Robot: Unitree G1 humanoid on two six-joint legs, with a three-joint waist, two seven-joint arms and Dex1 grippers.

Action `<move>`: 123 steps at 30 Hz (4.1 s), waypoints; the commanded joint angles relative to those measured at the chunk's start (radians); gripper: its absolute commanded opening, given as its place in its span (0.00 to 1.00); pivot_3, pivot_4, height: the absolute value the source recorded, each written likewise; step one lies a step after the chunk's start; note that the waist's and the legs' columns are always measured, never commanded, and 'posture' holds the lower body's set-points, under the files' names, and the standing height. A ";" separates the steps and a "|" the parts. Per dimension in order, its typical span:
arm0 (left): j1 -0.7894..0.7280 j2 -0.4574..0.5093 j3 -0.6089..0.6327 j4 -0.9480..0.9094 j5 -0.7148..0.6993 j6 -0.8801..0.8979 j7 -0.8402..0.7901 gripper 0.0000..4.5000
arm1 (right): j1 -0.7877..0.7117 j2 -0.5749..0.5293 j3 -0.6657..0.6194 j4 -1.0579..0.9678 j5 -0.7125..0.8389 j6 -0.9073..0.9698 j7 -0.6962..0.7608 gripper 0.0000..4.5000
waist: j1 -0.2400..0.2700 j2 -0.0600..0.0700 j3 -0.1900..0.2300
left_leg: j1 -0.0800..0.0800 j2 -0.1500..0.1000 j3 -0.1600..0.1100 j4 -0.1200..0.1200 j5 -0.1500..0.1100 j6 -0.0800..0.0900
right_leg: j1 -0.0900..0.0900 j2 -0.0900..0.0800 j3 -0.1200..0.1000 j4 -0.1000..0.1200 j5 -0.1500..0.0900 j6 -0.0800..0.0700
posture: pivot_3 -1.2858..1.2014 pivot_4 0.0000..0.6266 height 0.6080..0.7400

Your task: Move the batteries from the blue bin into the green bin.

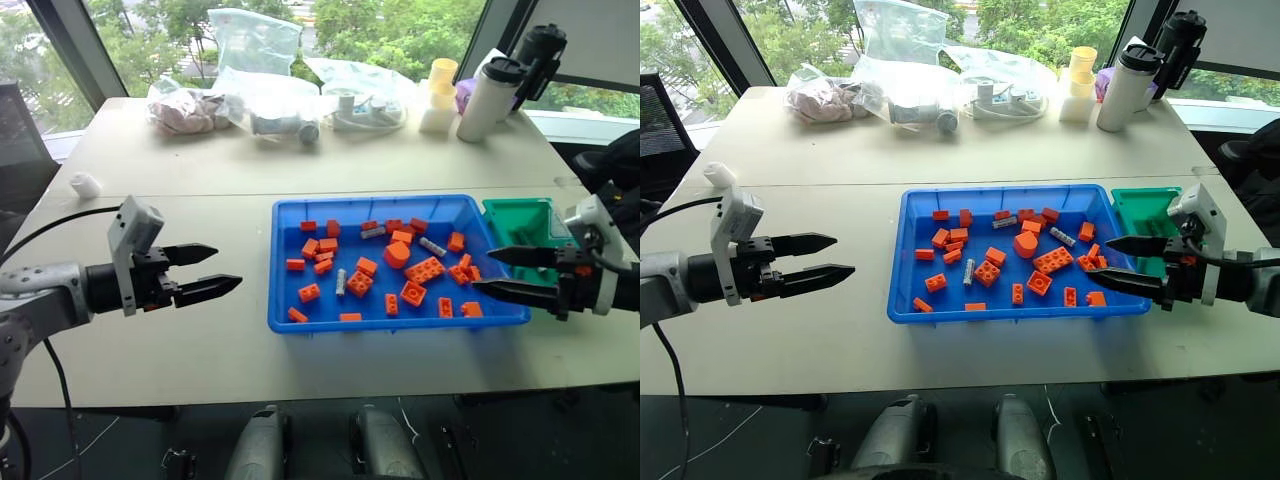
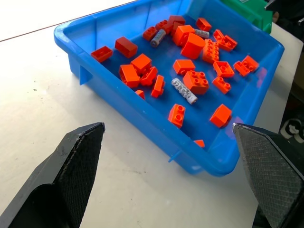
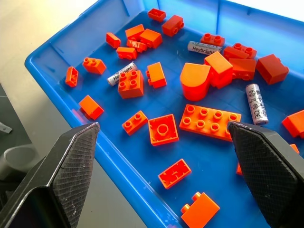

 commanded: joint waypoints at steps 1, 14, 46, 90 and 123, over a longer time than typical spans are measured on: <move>-0.018 -0.011 0.041 0.003 -0.029 -0.010 0.014 1.00 | -0.018 -0.003 -0.017 -0.004 -0.003 -0.011 0.008 0.99 | 0.001 0.000 0.000 | 0.000 0.000 0.000 0.000 0.000 0.000 | 0.000 0.000 0.000 0.000 0.000 0.000 | 0.52 0.24 1.00; -0.021 0.014 -0.007 -0.001 0.039 -0.028 0.005 1.00 | -0.023 0.013 -0.022 -0.015 -0.013 -0.008 -0.014 0.99 | 0.000 0.000 0.000 | 0.000 0.000 0.000 0.000 0.000 0.000 | 0.000 0.000 0.000 0.000 0.000 0.000 | 0.52 0.24 1.00; -0.196 0.088 -0.208 -0.026 0.181 -0.146 -0.207 1.00 | -0.725 0.382 0.697 0.109 -0.180 0.274 -0.100 0.99 | -0.003 0.001 0.002 | -0.004 -0.001 0.001 0.001 0.000 0.000 | -0.004 0.002 0.000 0.000 0.000 0.000 | 0.52 0.24 1.00; -0.230 -0.089 -0.235 -0.060 0.150 -0.108 -0.020 1.00 | -0.815 0.607 0.922 0.317 -0.390 0.393 -0.321 0.88 | -0.007 0.001 0.001 | -0.002 -0.003 0.000 0.000 0.000 0.000 | -0.004 -0.001 -0.001 0.003 0.001 0.000 | 0.52 0.24 1.00; -0.400 -0.230 -0.414 0.064 0.268 -0.215 -0.083 1.00 | -0.711 0.360 0.221 0.072 -0.416 0.246 -0.416 0.01 | 0.014 0.001 0.002 | -0.003 -0.007 -0.002 0.000 0.000 0.000 | -0.002 -0.006 -0.002 0.000 0.001 0.000 | 0.52 0.24 1.00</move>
